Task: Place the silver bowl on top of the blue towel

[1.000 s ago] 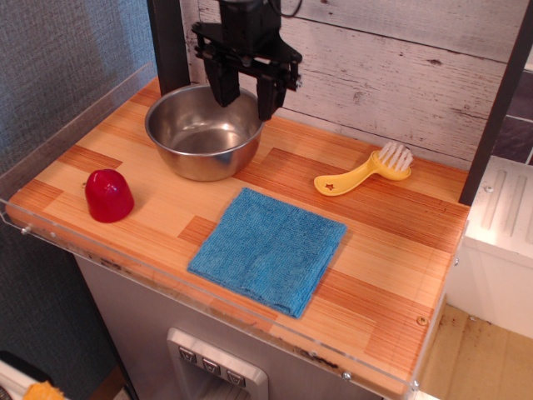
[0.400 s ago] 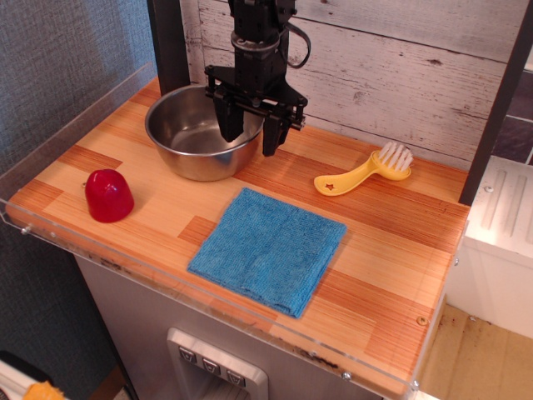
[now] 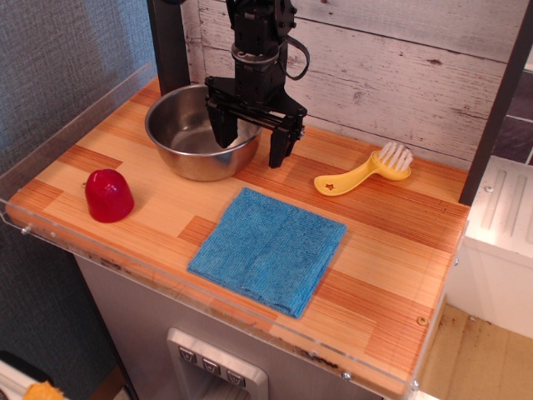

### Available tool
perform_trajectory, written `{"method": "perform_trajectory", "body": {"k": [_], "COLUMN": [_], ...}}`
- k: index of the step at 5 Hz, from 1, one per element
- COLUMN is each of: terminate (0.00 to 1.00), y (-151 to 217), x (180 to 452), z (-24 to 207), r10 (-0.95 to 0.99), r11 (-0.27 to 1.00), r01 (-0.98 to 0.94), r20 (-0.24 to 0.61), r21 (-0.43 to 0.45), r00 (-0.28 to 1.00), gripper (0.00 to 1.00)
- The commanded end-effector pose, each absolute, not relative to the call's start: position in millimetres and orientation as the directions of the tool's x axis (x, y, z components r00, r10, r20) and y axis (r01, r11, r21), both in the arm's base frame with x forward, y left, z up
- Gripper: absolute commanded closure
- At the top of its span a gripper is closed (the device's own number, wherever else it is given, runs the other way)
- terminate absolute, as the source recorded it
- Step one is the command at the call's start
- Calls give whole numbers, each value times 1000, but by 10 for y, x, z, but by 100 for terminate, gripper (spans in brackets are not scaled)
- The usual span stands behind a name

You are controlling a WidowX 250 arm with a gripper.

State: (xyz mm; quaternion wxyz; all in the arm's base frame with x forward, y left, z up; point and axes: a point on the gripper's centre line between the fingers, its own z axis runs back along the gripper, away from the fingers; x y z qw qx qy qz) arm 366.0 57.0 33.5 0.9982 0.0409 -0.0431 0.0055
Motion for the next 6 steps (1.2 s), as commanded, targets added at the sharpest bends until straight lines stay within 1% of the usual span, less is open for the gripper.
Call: {"method": "perform_trajectory", "body": {"k": [1, 3, 4, 5, 6], "terminate": [0, 0, 0, 0, 0], "y": [613, 642, 667, 724, 720], "x": [3684, 3677, 3678, 3710, 3742], "z": [472, 510, 593, 778, 1166], "r10": [23, 33, 34, 24, 2], "r11": [996, 996, 996, 998, 998], "r01": [-32, -42, -43, -33, -16], "r20": [118, 117, 130, 161, 221], "r21": [81, 80, 73, 57, 61], "r00": [993, 993, 991, 987, 975], "gripper": [100, 100, 100, 100, 100]}}
